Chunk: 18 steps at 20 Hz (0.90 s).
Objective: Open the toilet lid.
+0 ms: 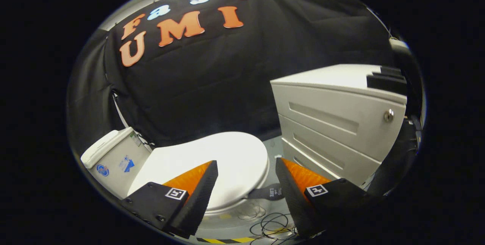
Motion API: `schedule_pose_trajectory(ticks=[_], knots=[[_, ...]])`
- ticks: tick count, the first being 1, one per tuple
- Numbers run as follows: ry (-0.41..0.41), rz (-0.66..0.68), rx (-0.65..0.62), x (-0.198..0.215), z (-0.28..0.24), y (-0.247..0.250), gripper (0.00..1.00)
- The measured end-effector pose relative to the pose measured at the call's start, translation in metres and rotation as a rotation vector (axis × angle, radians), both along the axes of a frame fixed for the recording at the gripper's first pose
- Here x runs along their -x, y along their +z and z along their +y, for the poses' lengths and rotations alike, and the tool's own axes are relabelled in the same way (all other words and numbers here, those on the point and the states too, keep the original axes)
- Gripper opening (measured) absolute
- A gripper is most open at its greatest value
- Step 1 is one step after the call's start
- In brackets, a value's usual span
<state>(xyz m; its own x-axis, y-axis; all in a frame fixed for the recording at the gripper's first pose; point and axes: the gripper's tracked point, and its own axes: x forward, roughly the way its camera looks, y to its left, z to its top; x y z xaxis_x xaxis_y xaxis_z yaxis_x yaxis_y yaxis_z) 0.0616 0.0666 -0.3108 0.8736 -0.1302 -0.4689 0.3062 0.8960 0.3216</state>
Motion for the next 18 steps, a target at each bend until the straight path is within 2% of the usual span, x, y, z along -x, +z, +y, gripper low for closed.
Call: schedule_pose_trajectory(ticks=[2,6,10,11,13,16,18], knots=[[-0.038,0.047,0.013,0.006,-0.012,-0.025,0.99],[-0.177,0.127,-0.128,0.013,-0.013,-0.066,0.99],[-0.113,0.129,-0.143,0.009,-0.015,-0.072,0.98],[-0.083,0.130,-0.158,0.009,-0.013,-0.071,0.92],[-0.081,0.131,-0.208,0.005,-0.015,-0.072,0.81],[-0.117,0.173,-0.369,0.016,-0.015,-0.080,0.73],[-0.085,0.158,-0.416,0.010,-0.015,-0.084,0.70]])
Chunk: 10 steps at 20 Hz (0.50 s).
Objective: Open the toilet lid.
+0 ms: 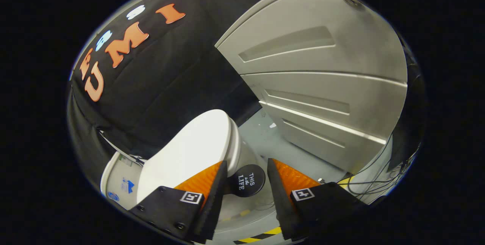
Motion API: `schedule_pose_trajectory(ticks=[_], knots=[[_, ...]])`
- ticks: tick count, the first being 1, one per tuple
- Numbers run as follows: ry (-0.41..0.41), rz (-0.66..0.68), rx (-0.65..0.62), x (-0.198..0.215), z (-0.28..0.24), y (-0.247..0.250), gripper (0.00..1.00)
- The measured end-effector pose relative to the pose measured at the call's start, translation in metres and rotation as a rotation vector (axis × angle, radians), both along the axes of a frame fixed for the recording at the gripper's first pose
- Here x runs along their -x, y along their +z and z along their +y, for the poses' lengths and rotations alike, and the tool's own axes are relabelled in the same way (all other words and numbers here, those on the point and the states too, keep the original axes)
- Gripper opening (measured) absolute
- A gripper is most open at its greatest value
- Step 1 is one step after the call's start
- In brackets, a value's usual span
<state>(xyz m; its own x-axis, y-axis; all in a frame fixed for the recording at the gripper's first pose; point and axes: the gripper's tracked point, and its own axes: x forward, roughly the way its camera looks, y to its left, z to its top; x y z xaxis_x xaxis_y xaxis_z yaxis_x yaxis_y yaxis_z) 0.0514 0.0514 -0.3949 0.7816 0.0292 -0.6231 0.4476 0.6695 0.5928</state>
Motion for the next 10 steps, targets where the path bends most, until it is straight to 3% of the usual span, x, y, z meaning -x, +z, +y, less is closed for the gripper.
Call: schedule_pose_trajectory(ticks=[2,4,7,10], knots=[[0.061,-0.009,-0.021,0.000,0.006,0.003,0.68],[0.070,0.003,-0.023,-0.001,0.005,0.006,0.57],[0.020,0.006,-0.045,0.000,0.002,0.008,0.52],[-0.024,-0.048,-0.087,-0.003,0.001,0.017,0.35]])
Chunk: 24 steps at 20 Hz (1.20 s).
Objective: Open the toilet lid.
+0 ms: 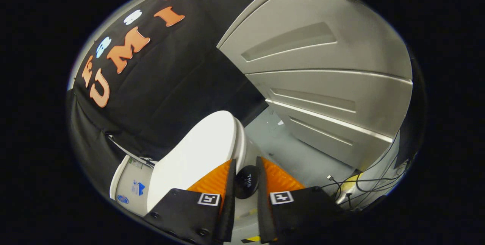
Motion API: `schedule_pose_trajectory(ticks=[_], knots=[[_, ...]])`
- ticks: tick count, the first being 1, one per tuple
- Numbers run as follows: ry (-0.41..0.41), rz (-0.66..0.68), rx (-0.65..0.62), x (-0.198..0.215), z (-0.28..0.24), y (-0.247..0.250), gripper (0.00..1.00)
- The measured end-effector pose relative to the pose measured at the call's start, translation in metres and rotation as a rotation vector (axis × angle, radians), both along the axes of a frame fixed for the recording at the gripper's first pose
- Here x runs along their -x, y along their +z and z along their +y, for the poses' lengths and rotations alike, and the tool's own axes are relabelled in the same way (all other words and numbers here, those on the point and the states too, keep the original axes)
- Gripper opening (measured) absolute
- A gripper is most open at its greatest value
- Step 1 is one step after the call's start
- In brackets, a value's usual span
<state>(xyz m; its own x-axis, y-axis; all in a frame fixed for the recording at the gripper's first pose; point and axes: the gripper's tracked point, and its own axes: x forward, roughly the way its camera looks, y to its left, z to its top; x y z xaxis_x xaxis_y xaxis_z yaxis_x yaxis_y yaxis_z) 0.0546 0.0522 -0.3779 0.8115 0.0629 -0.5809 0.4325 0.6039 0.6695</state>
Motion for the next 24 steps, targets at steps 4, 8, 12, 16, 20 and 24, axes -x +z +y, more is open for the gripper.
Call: schedule_pose_trajectory(ticks=[4,8,12,16,20,24], knots=[[0.034,-0.052,0.001,-0.001,0.000,0.028,0.21],[-0.044,-0.128,0.035,-0.006,0.001,0.060,0.10],[0.018,-0.203,0.105,-0.010,0.006,0.110,0.09],[0.023,-0.290,0.252,-0.045,0.008,0.158,0.09],[0.075,-0.334,0.342,-0.060,0.021,0.198,0.09],[0.119,-0.370,0.402,-0.067,0.044,0.239,0.09]])
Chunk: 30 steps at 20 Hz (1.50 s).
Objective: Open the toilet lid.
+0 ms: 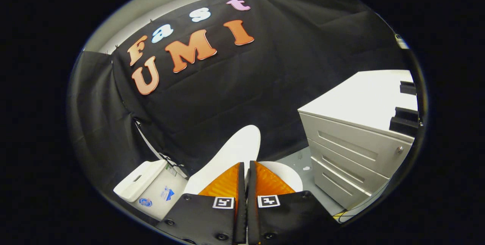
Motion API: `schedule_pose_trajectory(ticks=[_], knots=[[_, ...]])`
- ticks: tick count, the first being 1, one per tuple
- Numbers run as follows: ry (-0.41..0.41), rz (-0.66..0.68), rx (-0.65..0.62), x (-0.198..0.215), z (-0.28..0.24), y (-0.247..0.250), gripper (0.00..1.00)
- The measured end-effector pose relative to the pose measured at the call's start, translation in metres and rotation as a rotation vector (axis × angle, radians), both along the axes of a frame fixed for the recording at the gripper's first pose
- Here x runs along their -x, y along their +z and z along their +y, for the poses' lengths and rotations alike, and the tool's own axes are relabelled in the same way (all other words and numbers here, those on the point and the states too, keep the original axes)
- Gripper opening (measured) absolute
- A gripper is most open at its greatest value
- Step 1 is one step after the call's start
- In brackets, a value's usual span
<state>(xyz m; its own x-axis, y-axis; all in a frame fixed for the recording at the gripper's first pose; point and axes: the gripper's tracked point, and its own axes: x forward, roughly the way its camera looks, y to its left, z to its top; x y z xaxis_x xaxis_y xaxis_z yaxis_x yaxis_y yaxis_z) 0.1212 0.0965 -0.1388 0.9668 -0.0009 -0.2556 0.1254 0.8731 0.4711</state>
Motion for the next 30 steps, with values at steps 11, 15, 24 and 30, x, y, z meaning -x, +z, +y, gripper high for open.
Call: schedule_pose_trajectory(ticks=[11,15,24,30], knots=[[0.088,-0.091,0.147,-0.016,0.067,0.088,0.09],[0.108,-0.112,0.165,-0.023,0.086,0.105,0.09],[0.190,-0.155,0.216,-0.038,0.143,0.150,0.09],[0.289,-0.179,0.276,-0.039,0.205,0.182,0.09]])
